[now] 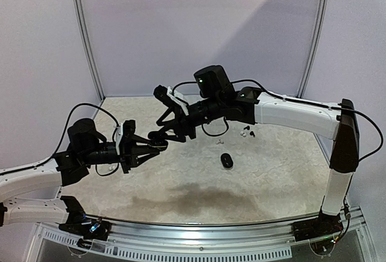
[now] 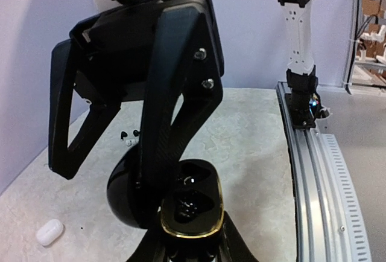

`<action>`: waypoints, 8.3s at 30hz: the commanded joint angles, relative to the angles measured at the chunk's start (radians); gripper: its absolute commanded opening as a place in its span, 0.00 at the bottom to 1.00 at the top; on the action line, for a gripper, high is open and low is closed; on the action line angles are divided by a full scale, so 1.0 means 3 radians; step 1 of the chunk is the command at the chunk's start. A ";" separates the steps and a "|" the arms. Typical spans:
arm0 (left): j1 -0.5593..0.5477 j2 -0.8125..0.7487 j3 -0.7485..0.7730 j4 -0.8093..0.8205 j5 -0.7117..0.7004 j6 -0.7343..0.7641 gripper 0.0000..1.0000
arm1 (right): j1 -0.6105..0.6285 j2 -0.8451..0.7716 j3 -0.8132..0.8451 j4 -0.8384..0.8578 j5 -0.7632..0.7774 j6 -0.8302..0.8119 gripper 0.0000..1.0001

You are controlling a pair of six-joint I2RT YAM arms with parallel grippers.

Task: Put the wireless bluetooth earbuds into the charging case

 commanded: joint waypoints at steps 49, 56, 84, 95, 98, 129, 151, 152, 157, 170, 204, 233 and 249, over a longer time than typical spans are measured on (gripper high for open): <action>-0.0046 -0.0017 -0.0192 0.0229 -0.0171 -0.0682 0.00 | -0.2041 0.1440 0.1058 -0.2646 0.2455 0.0640 0.50; -0.0046 0.0006 -0.0181 0.0229 -0.0165 -0.0660 0.00 | -0.2047 0.1566 0.1079 -0.2624 0.2317 0.0489 0.44; -0.0046 0.0020 -0.0171 0.0255 -0.0217 -0.0562 0.00 | -0.2047 0.1528 0.1110 -0.2781 0.2087 0.0475 0.01; -0.0050 0.0045 -0.0154 0.0771 -0.0302 0.0400 0.00 | -0.1599 -0.0005 0.0339 -0.1606 0.1475 0.0467 0.00; -0.0056 0.0081 -0.0112 0.0831 -0.0154 0.0667 0.00 | -0.1320 -0.0472 0.0033 -0.1056 0.1402 0.0439 0.00; -0.0328 0.0162 -0.0052 0.1090 0.0036 0.1380 0.00 | 0.0169 -0.1680 -0.1333 0.1180 0.1096 0.0120 0.00; -0.0430 0.0167 0.0087 0.0842 -0.0814 0.0153 0.00 | 0.0454 -0.1521 -0.1509 0.1750 0.1411 0.0305 0.00; -0.0430 0.0165 0.0094 0.0834 -0.0834 0.0117 0.00 | 0.0460 -0.1486 -0.1507 0.1798 0.1402 0.0308 0.00; -0.0435 0.0156 0.0095 0.0865 -0.0871 0.0054 0.00 | 0.0508 -0.1289 -0.1448 0.1920 0.1344 0.0284 0.00; -0.0445 0.0158 0.0097 0.0942 -0.0962 -0.0032 0.00 | 0.0514 -0.1075 -0.1436 0.2027 0.1400 0.0250 0.00; -0.0461 0.0146 0.0254 0.0949 -0.1111 -0.0440 0.00 | 0.0514 -0.0943 -0.1552 0.2131 0.1644 0.0031 0.00; -0.0461 0.0127 0.0299 0.0985 -0.1178 -0.0431 0.00 | 0.0513 -0.0842 -0.1635 0.2156 0.1606 -0.0248 0.21; -0.0461 0.0130 0.0306 0.0994 -0.1114 -0.0407 0.00 | 0.0513 -0.0793 -0.1484 0.2012 0.1850 -0.0205 0.22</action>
